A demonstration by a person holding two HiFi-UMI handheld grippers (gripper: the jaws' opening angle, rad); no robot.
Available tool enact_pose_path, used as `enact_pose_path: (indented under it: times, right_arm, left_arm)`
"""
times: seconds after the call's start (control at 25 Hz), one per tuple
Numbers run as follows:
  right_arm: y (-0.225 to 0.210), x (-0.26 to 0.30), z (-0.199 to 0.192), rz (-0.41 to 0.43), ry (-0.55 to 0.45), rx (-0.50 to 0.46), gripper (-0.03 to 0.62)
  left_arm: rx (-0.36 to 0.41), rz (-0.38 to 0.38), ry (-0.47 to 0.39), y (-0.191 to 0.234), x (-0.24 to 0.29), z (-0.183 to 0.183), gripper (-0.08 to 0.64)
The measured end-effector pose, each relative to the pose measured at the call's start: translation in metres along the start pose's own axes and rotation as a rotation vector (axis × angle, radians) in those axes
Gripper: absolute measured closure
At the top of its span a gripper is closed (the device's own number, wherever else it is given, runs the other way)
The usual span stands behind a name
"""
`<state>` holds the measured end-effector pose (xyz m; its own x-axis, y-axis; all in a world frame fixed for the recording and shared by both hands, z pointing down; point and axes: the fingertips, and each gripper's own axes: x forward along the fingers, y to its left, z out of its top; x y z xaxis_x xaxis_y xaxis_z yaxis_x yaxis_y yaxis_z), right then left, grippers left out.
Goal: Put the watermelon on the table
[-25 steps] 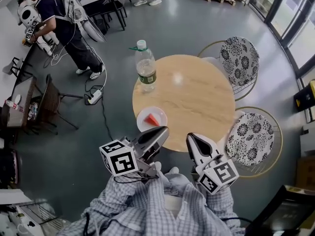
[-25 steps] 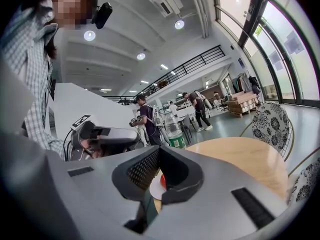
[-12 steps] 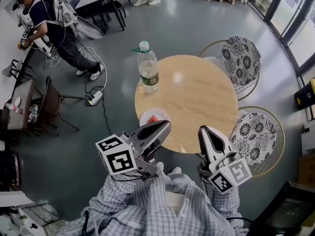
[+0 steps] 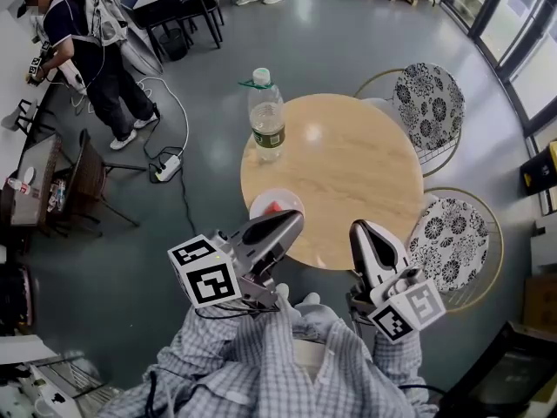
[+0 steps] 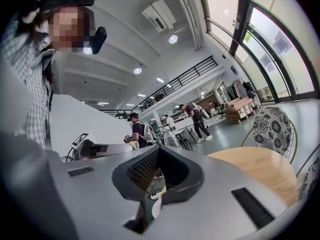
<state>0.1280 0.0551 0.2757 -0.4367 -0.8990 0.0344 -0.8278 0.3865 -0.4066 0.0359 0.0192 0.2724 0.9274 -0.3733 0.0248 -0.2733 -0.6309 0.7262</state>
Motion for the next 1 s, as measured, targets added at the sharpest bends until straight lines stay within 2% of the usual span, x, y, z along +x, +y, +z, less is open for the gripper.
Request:
enact_pose_path:
  times: [0.48,1.0]
  right_arm:
    - [0.003,0.003,0.003,0.013,0.001,0.052,0.584]
    - [0.009,0.005,-0.008,0.037,0.021,0.063,0.584]
  left_arm:
    - [-0.017,-0.008,-0.009,-0.002,-0.003,0.004,0.552]
    - [-0.047,-0.005,-0.028,0.004,-0.012,0.001,0.552]
